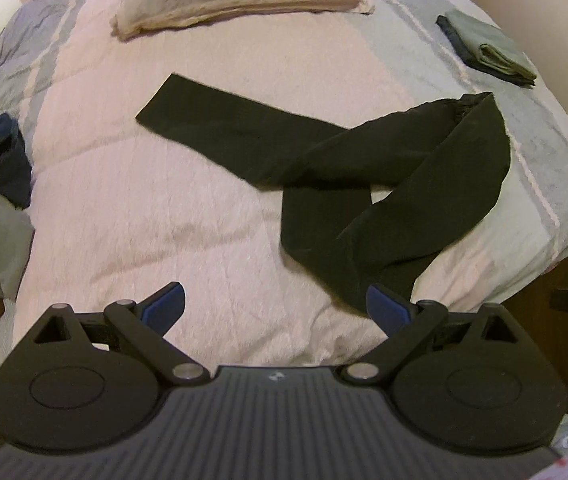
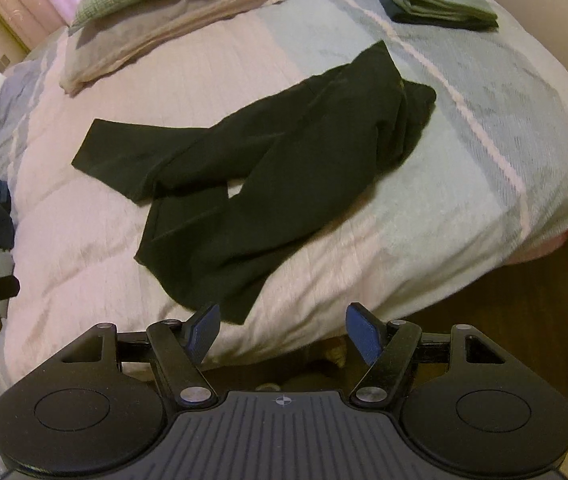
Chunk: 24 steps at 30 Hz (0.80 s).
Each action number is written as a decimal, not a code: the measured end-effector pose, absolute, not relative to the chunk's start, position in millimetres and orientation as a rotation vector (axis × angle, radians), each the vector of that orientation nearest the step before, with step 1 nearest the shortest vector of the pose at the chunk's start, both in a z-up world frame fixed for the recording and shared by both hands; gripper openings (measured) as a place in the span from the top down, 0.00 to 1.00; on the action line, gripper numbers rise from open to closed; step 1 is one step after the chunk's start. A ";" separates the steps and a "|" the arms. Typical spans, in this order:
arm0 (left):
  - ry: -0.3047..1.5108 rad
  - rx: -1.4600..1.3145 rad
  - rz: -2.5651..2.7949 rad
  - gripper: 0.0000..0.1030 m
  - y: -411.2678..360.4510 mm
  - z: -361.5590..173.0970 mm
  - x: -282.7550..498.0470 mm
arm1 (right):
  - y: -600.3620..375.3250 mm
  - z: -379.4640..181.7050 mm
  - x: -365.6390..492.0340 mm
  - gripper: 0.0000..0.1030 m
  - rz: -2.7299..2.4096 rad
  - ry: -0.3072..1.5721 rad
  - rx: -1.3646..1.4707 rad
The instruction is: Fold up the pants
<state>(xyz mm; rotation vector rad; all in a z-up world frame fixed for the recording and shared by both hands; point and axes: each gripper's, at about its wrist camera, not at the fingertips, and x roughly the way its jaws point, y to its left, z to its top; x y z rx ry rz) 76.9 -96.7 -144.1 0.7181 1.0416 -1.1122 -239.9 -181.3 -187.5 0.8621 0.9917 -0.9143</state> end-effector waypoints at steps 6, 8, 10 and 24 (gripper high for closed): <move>1.030 0.701 -1.074 0.07 -103.0 -142.2 77.3 | -202.2 -187.9 -239.5 0.35 -0.905 0.985 0.819; 1.032 0.695 -1.050 0.07 -110.9 -144.2 76.3 | -214.2 -188.1 -241.3 0.35 -0.903 0.980 0.808; 1.040 0.688 -1.019 0.08 -122.6 -147.1 74.2 | -234.2 -190.0 -245.2 0.35 -0.896 0.983 0.805; 1.177 0.527 -0.767 0.13 -196.5 -188.2 48.3 | -415.7 -223.9 -284.4 0.35 -0.799 1.080 0.712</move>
